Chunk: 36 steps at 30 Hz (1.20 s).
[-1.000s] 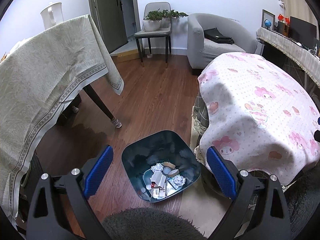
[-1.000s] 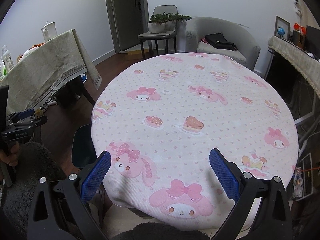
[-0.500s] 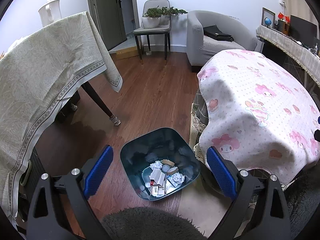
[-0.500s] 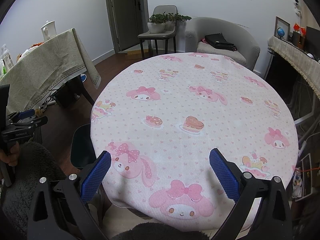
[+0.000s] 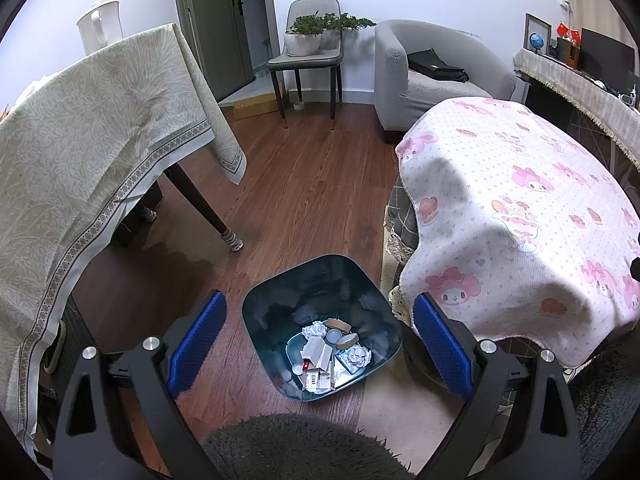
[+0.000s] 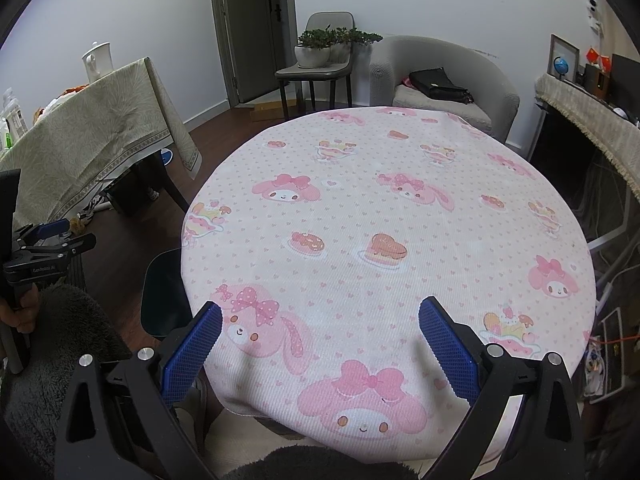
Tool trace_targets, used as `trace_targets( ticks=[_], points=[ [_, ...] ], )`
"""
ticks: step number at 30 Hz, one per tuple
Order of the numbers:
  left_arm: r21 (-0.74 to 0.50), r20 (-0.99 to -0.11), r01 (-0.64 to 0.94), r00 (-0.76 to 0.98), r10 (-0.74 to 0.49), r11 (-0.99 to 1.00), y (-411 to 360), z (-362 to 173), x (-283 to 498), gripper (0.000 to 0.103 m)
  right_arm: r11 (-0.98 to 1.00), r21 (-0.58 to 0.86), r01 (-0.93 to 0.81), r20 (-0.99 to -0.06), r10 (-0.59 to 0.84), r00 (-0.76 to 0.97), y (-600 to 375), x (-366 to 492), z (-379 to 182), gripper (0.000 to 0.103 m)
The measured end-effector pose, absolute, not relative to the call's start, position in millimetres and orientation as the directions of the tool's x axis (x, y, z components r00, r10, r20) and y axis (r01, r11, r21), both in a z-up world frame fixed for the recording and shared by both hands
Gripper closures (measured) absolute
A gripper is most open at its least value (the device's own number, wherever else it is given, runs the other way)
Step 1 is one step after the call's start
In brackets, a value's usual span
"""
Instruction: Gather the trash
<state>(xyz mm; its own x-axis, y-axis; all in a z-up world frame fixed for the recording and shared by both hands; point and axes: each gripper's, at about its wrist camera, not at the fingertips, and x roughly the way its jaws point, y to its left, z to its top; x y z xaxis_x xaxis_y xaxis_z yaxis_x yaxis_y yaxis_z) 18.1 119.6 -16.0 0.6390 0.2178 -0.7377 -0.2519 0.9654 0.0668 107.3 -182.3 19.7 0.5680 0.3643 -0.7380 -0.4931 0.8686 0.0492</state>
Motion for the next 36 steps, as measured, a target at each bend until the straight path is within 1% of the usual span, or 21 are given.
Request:
trace_targets(
  ticks=[36],
  points=[
    [0.066, -0.738, -0.252, 0.639, 0.217, 0.965, 120.0, -16.0, 18.2, 0.007, 0.866, 0.033, -0.498, -0.740, 0.356, 0.570, -180.3, 107.5, 18.7, 0.004]
  ],
)
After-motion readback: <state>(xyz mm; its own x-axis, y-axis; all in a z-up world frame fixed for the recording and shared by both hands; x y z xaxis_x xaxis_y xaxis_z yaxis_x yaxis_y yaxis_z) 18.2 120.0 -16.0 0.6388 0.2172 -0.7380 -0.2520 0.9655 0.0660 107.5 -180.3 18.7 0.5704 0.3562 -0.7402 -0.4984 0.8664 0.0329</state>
